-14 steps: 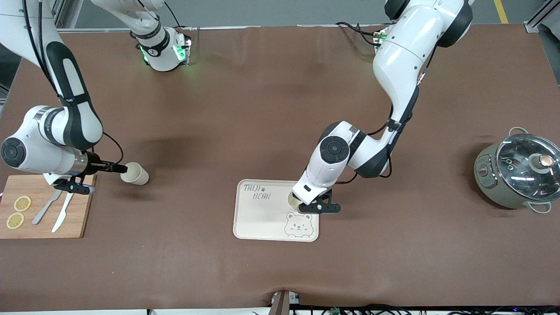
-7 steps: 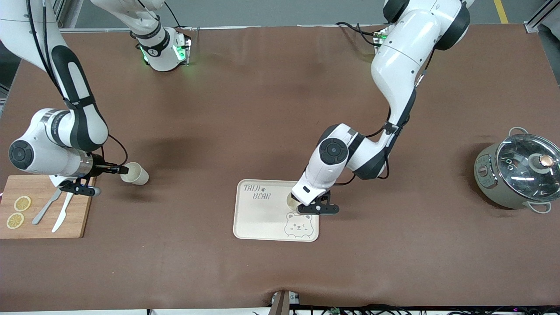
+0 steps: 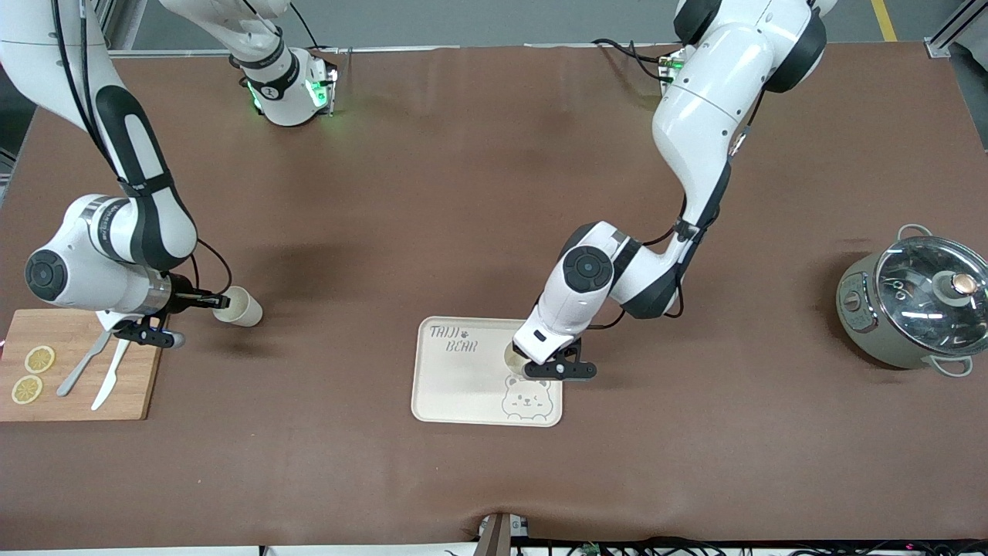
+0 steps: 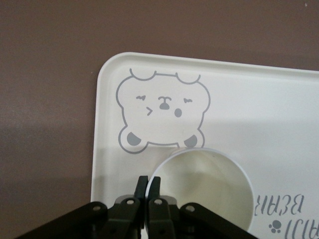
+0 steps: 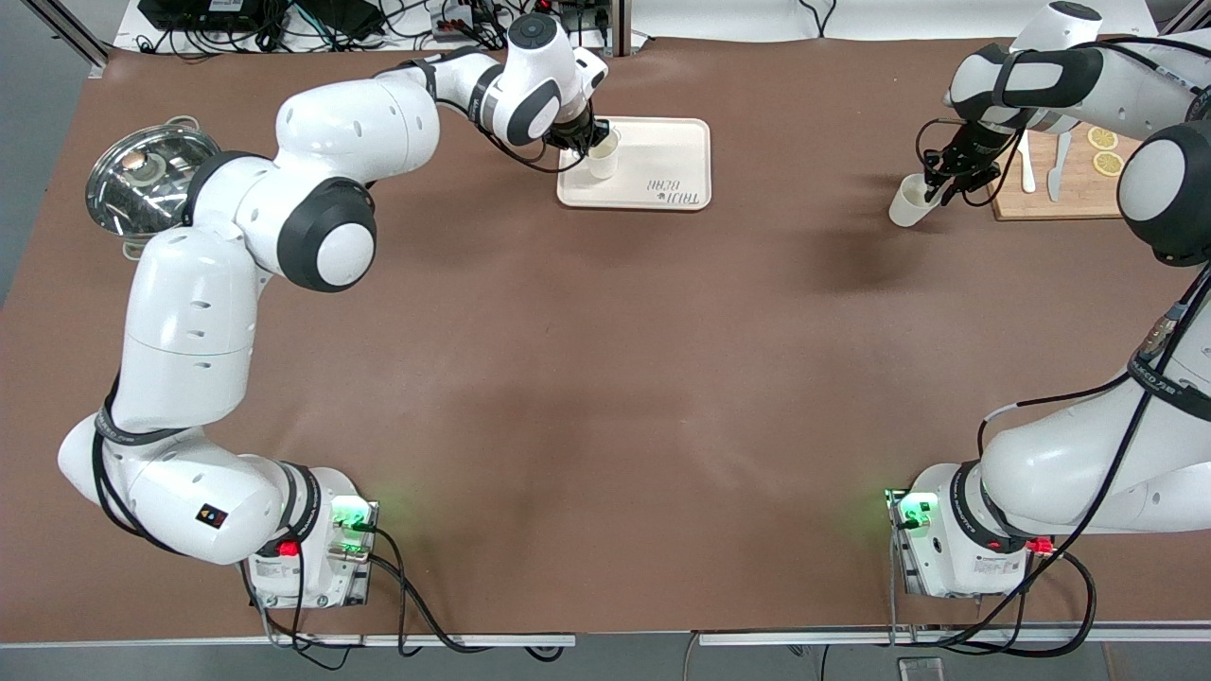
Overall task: Place white IKEA cup upright on tray with both arms
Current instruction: 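Set the left gripper's cup on the tray while the right gripper grasps another, then open the left gripper and withdraw it while the right gripper lifts its cup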
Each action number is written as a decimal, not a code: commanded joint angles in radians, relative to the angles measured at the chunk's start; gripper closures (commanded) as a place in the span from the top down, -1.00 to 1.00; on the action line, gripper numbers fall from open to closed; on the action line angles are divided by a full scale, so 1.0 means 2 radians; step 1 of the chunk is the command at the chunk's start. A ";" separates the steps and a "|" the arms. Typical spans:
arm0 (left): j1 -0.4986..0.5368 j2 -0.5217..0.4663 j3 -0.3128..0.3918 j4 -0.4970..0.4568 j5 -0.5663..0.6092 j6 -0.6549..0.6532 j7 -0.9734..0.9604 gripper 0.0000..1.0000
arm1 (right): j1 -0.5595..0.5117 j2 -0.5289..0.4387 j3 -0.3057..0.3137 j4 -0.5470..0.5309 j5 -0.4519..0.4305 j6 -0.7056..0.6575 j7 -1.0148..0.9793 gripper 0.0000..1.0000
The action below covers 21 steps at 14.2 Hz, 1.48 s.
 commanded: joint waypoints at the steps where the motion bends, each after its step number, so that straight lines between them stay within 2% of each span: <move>1: -0.012 0.006 0.012 0.011 0.017 0.003 -0.007 -0.22 | 0.002 -0.001 0.000 -0.004 0.005 0.004 0.002 -1.00; 2: -0.015 0.005 0.016 0.011 0.017 0.003 -0.007 0.34 | 0.002 -0.001 0.000 -0.004 0.005 0.003 0.002 -1.00; 3: -0.016 0.004 0.019 0.011 0.017 0.003 -0.008 0.99 | 0.002 -0.002 0.000 -0.002 0.005 0.000 0.002 -1.00; 9: -0.016 0.000 0.019 0.010 0.017 0.003 -0.011 1.00 | 0.007 -0.008 0.002 0.028 0.005 -0.063 0.020 -1.00; 15: -0.015 -0.009 0.019 0.009 0.018 -0.004 -0.010 1.00 | 0.061 -0.011 0.004 0.056 0.006 -0.096 0.131 -1.00; 17: -0.012 -0.021 0.019 0.009 0.018 -0.007 -0.008 1.00 | 0.076 -0.012 0.004 0.059 0.028 -0.100 0.161 -1.00; 21: 0.010 -0.052 0.018 0.009 0.021 -0.075 0.032 1.00 | 0.101 -0.014 0.003 0.070 0.043 -0.104 0.212 -1.00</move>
